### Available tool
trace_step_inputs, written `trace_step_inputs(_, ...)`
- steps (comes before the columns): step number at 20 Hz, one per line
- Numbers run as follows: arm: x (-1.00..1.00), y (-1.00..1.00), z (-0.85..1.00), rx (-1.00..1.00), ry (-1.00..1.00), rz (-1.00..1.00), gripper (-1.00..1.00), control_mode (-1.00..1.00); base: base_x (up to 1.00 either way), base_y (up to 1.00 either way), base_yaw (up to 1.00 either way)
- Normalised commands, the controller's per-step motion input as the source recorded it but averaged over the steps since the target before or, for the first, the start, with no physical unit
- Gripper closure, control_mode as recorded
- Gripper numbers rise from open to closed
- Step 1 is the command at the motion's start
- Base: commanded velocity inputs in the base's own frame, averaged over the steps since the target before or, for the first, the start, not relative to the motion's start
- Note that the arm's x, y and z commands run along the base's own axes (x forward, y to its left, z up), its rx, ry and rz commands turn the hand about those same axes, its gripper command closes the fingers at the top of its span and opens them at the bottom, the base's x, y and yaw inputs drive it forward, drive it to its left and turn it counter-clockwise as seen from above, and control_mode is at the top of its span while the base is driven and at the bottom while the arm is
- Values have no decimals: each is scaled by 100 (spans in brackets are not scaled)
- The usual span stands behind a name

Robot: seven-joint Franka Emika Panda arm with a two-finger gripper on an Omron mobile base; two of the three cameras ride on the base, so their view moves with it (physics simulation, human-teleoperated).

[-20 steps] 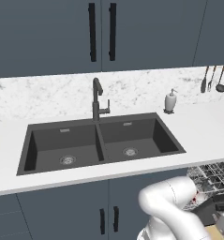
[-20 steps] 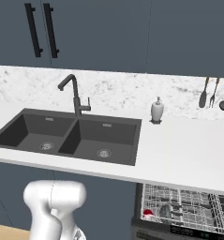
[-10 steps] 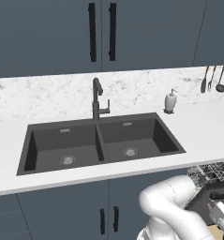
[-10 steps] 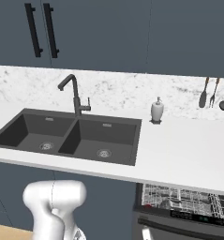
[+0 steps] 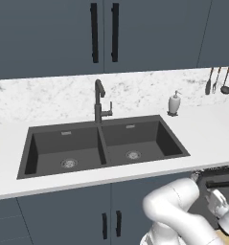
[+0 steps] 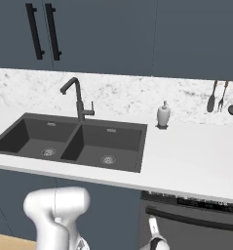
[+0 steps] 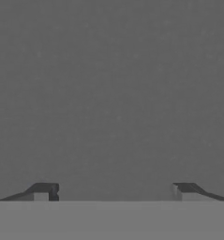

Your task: Pick up the cup and bowl from the counter, place them in the dishwasher, and close the dishwasher door.

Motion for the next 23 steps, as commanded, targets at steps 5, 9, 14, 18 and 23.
trace_step_inputs(5,100,46,22,0,13,-5,-100,-100,0,0,0)
trace_step_inputs(9,100,49,14,0,14,-5,-100,-100,0,0,0)
trace_step_inputs(14,100,50,8,0,16,-6,-100,-100,0,0,0)
trace_step_inputs(18,100,32,35,-9,25,-17,-100,-100,0,0,0)
trace_step_inputs(23,98,-4,67,-6,26,-25,-100,-100,0,0,0)
